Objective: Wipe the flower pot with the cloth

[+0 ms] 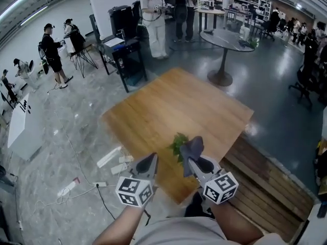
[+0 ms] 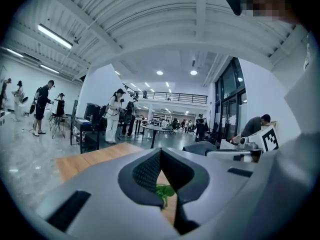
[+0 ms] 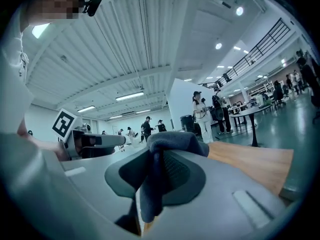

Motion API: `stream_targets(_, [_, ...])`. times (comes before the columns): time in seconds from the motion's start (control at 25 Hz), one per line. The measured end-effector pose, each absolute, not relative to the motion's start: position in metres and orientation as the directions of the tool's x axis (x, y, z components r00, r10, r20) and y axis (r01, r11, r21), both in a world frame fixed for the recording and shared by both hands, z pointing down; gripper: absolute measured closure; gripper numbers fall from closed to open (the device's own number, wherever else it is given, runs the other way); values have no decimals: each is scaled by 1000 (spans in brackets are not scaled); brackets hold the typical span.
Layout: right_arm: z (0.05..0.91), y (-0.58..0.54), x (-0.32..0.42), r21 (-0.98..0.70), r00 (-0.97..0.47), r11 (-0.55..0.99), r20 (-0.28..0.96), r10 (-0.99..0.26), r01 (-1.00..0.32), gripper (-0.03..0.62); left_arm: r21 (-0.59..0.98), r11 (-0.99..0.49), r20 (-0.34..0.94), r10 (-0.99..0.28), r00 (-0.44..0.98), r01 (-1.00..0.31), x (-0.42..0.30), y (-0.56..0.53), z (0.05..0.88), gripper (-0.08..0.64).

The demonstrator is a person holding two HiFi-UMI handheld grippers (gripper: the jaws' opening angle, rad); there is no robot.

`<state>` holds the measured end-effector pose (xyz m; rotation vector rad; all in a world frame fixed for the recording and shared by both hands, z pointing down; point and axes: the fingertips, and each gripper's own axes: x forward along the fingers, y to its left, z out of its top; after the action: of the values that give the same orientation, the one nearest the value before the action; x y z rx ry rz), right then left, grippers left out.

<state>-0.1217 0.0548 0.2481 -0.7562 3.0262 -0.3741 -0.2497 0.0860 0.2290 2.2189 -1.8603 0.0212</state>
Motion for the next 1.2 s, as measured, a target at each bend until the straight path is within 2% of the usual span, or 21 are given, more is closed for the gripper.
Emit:
stream_targets(0.16, [229,104,-115,-205,-861,839,43,-507,-504,526,175,-223,162,-954,252,-959,-236,122,214,554])
stream_targets(0.4, [195,141,-98,-150,-833,822,29,-552,-550,526,189,-215,124,-963,241,-958,-230,153,189,554])
stream_targets(1.2, [176,151,-85,-138,-768,759,20,-640,-636,529,177,-255,93,-957,274,-951,-220,168,176,554])
